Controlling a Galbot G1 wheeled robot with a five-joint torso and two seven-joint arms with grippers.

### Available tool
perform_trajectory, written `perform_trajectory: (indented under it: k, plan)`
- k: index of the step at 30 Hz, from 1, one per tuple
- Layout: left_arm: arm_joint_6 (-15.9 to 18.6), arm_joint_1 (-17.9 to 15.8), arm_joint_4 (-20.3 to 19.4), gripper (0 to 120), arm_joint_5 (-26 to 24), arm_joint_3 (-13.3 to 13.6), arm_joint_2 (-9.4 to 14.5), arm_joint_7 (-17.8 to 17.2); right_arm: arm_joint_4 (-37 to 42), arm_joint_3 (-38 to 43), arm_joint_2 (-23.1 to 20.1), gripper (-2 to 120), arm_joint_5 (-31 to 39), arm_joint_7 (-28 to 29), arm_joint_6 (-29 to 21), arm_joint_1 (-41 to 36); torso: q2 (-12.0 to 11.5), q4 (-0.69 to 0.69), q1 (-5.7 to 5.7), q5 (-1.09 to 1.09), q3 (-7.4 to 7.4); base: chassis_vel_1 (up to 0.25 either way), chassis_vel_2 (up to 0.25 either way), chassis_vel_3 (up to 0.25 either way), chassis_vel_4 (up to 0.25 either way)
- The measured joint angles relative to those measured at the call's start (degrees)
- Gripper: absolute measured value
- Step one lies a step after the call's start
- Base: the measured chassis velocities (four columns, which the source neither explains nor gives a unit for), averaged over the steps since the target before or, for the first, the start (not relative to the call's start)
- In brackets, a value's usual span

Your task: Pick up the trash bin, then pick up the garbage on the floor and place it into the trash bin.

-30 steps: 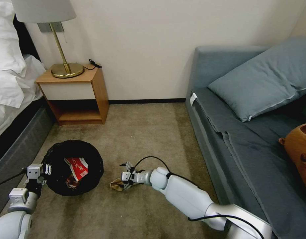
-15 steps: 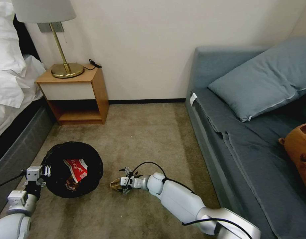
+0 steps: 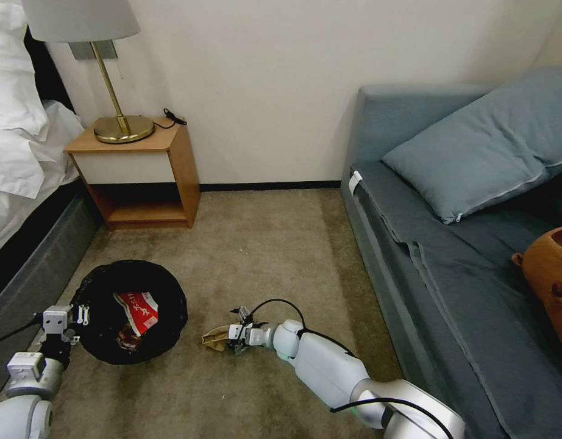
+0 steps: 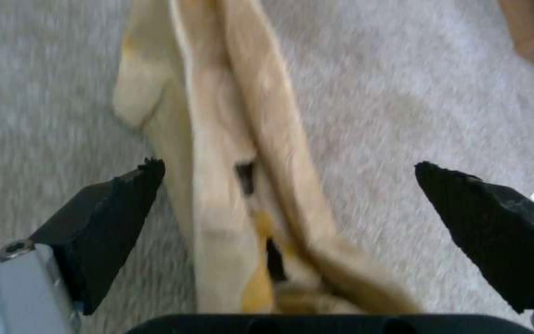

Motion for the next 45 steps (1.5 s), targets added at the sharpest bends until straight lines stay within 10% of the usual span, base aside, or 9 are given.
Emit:
perform_trajectory:
  k: [9, 33, 45]
  plan:
    - [-0.4, 0.3, 0.1, 4, -0.2, -0.3, -0.1, 0.1, -1.6, 0.9, 0.0, 90, -1.2, -0.6, 0.8, 0.4, 0.0, 0.0, 0.0, 0.0, 0.0, 0.0, 0.0, 0.0, 0.0]
    - [-0.4, 0.1, -0.2, 4, -0.3, -0.2, -0.2, 0.2, -1.1, 2.5, -0.1, 0, -2.1, -2.5, 1.2, 0.2, 0.0, 0.0, 0.0, 0.0, 0.0, 0.0, 0.0, 0.0, 0.0]
    - [-0.3, -0.8, 0.2, 4, -0.4, -0.4, 0.2, -0.1, 7.2, 2.5, -6.1, 0, -2.1, -2.6, 1.5, 2.0, 0.0, -0.01, 0.0, 0.01, 0.0, 0.0, 0.0, 0.0, 0.0]
